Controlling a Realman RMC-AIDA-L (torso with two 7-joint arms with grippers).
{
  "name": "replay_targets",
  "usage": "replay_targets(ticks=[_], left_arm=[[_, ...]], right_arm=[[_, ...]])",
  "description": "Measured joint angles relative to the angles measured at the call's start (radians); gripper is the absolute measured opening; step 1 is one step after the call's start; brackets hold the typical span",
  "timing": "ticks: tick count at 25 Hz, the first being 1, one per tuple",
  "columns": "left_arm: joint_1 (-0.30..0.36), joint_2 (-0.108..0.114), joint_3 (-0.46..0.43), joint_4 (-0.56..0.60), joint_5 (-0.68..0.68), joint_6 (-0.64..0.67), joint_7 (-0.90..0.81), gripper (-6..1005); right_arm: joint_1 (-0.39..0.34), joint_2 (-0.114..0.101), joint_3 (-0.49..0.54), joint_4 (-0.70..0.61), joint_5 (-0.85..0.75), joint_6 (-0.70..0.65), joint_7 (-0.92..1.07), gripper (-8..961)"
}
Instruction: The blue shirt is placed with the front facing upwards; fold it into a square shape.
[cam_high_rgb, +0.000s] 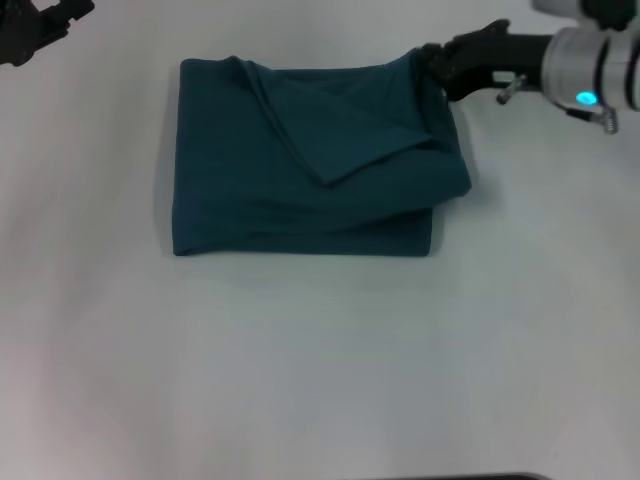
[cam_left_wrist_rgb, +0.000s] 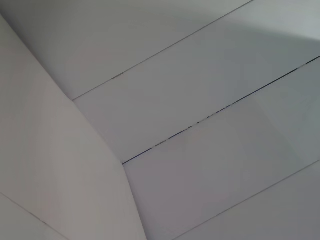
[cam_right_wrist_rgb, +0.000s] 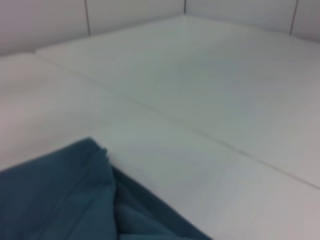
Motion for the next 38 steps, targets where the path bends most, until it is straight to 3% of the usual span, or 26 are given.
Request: replay_targets(ticks=[7,15,20,23,29,31,34,38], left_arm=[[-0.001,0.004,-0.003,0.006,0.000,-0.008,0.000,949],[-0.006,0.008,-0.008,0.011,0.000,-0.021,0.003,949],[-0.006,0.008,-0.013,0.007,0.000,-0.018,0.003,950],[0.000,0.009,-0.019,0.008,0.000,-0.019,0.003,950],[0.018,0.007,-0.030,0.010,0.000,-0.008,0.001,950],[0.022,0.007,-0.030,0.010,0.000,-0.002,-0.003,950],[0.023,0.008,-0.030,0.010,-0.001,0.002,-0.005,950],[0.024,0.008,-0.029,0.017,-0.001,0.006,-0.007,951]], right_arm=[[0.028,-0.004,-0.062,0.053,0.014,0.021,0.009,51],[-0.071,-0.013,0.003,-0.097,0.037,-0.032,0.166,159],[-0.135,-0.018,0.102,-0.253,0.042,-0.243,0.238,264],[-0.140,-0.018,0.113,-0.248,0.045,-0.362,0.139,328],[-0.127,-0.010,-0.055,-0.139,0.016,-0.370,-0.056,536],[-0.125,-0.009,-0.123,-0.143,0.005,-0.346,-0.062,784],[-0.122,-0.008,-0.193,-0.178,0.001,-0.325,-0.071,839],[-0.120,-0.008,-0.213,-0.228,0.001,-0.321,-0.075,894]])
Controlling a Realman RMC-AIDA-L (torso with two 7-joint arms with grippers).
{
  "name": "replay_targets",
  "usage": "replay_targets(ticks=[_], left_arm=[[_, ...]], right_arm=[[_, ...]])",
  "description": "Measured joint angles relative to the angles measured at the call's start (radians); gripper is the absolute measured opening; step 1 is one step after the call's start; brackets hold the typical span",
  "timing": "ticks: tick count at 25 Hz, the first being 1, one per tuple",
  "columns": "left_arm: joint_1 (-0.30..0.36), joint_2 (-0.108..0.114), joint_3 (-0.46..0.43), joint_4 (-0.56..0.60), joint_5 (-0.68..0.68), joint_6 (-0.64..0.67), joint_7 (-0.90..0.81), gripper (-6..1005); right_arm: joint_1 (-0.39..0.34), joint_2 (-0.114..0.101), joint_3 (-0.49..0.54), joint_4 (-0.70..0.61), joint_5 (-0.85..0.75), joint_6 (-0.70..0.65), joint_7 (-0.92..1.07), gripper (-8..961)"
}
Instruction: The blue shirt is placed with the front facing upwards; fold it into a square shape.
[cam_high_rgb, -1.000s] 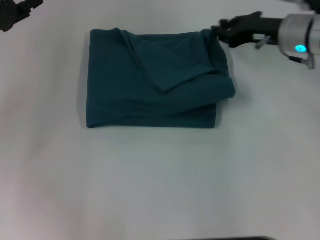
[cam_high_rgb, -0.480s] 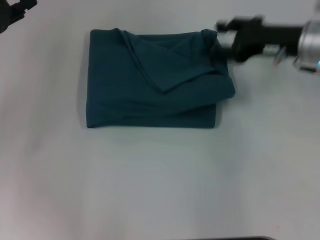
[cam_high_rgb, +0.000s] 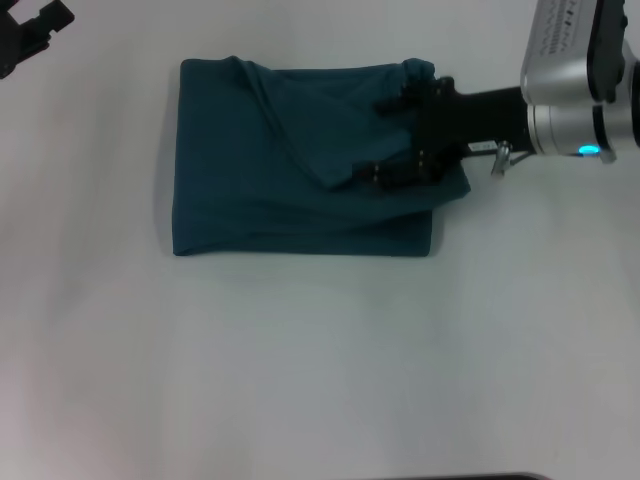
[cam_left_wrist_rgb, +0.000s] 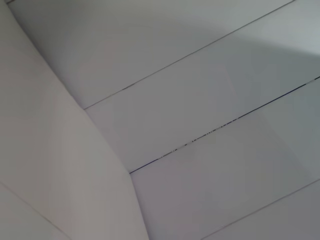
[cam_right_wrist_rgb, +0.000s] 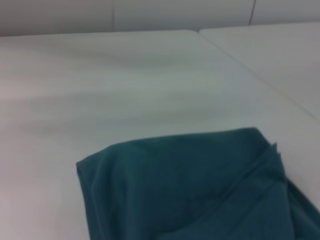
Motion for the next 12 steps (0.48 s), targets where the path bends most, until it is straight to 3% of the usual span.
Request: replay_targets(ticks=[7,12], left_arm=[[0.007,0.001,-0.009,0.006,0.000,0.007,-0.001,951],[0.004,0.001,-0.015,0.011,0.000,0.002,-0.001,951]], right_arm=[[-0.045,0.003,-0.019,-0.104,0.025,-0.066,0.003,893],[-0.048,0.003,-0.085,-0.108,0.011,-0.026,-0.010,892]])
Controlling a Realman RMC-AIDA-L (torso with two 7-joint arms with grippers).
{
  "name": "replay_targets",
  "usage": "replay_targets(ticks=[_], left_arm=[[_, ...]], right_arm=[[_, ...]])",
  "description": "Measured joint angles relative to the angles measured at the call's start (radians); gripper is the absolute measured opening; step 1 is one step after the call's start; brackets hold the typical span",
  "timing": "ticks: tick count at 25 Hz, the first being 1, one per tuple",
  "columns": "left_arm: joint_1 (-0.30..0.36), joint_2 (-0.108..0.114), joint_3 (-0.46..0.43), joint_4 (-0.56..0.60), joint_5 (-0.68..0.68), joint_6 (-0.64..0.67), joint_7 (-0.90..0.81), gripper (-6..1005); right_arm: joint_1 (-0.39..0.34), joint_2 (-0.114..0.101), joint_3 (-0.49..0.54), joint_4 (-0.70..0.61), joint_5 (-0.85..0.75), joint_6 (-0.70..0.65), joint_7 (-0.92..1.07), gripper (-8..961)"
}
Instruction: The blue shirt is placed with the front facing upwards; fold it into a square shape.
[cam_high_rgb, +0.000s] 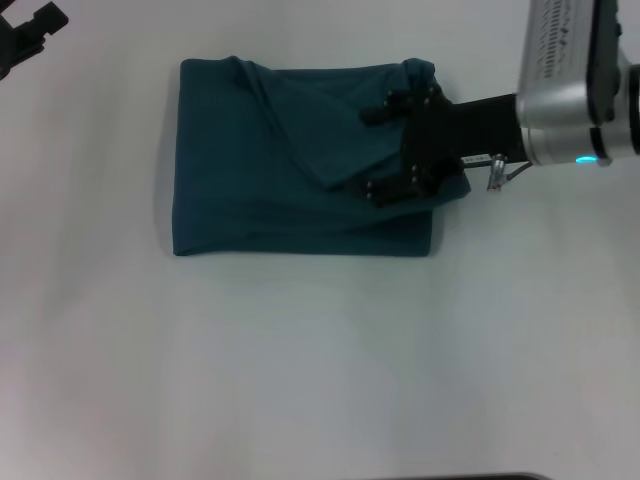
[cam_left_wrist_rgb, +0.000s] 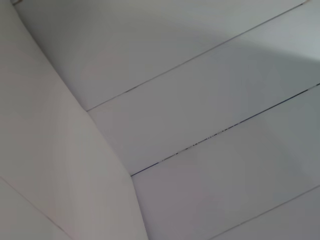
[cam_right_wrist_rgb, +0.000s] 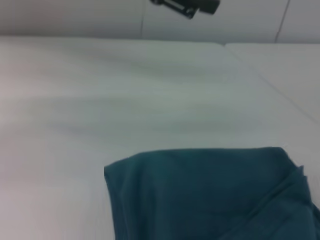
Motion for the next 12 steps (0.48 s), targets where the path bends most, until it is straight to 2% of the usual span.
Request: replay_targets(ticks=[8,12], left_arm=[[-0.005,0.004,-0.009,0.003,0.000,-0.005,0.000,950],[-0.005,0.004,-0.010,0.005,0.000,-0.011,0.000,951]], right_arm=[[0.006,0.000,-0.043,-0.001,-0.045,0.069,-0.020,890],[0.011,0.000,-0.100,0.001,-0.070,0.139,-0.015,890]])
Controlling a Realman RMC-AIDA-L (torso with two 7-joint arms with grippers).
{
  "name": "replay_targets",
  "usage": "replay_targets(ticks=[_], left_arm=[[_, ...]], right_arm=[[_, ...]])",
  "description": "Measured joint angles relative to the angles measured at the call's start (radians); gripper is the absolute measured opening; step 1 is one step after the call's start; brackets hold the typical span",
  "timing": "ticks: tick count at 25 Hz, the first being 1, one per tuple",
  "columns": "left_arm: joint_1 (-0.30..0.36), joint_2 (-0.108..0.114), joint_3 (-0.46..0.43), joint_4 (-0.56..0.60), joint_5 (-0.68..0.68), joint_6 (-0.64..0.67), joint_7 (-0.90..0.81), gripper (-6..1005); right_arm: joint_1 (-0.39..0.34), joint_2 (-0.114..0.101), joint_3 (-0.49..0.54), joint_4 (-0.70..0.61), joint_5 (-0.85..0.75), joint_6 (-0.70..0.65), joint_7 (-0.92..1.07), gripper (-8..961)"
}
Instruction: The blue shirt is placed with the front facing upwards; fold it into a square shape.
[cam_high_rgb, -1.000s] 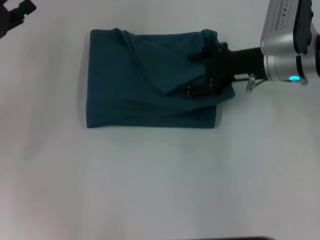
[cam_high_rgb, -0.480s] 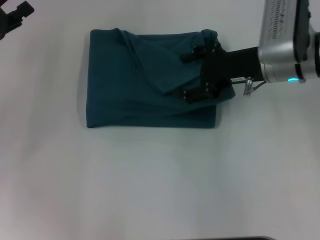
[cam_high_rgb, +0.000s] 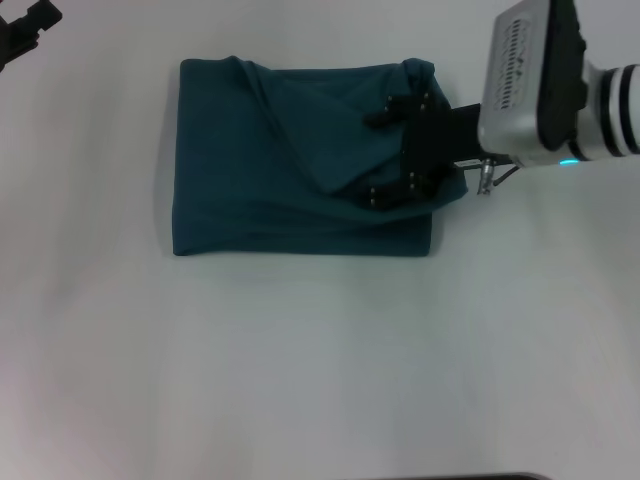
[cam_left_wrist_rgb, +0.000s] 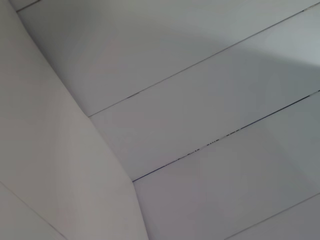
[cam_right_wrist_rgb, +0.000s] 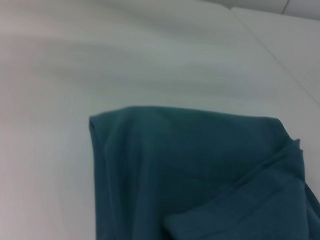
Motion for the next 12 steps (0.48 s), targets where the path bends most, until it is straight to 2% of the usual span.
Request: replay_targets(ticks=[12], left_arm=[[-0.001,0.004,-0.015,0.021,0.000,-0.004,0.003,950]], right_arm=[[0.004,0.005,-0.058,0.022,0.078,0.161,0.003,888]])
